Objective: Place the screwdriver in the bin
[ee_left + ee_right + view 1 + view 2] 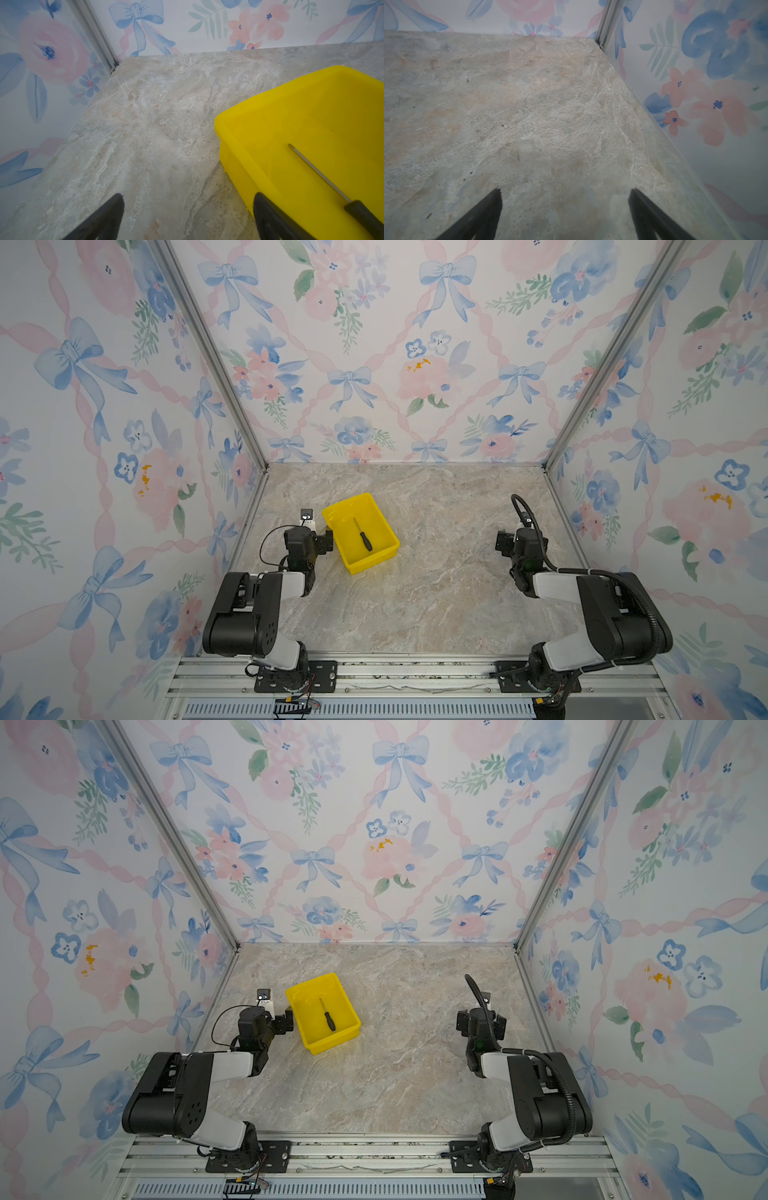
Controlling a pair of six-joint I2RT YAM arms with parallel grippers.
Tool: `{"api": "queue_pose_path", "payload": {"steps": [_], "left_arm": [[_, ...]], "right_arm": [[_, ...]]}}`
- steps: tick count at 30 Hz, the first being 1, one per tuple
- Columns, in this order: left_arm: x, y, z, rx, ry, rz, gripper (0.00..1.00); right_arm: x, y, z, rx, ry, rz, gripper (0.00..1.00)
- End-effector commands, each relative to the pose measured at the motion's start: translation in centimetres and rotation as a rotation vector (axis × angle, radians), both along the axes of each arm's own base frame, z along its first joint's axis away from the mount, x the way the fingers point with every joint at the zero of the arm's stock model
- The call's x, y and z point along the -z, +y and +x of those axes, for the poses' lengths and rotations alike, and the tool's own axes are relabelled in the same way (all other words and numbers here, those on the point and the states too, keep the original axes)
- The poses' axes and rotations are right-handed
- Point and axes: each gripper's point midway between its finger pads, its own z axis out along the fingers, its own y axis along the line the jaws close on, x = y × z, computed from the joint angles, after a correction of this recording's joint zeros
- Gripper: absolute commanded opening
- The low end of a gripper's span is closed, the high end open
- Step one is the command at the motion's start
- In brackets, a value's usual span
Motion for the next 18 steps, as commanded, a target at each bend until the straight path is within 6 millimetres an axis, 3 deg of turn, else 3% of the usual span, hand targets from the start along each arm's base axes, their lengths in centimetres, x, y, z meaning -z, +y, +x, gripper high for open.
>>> {"api": "queue_pose_path", "payload": {"steps": [1, 14, 18], "left_arm": [[-0.7, -1.1, 0.6, 0.053, -0.060, -0.028, 0.98], [-0.9, -1.1, -0.1, 0.059, -0.077, -0.037, 0.98], [-0.9, -1.3, -1.8, 0.074, -0.140, -0.040, 0.98]], "right_arm": [[-1.4, 1.2, 1.2, -0.096, -0.089, 0.048, 0.97], [-1.1, 2.2, 1.3, -0.157, -0.106, 0.047, 0.97], [-1.1, 2.2, 1.3, -0.156, -0.108, 0.046, 0.97]]}}
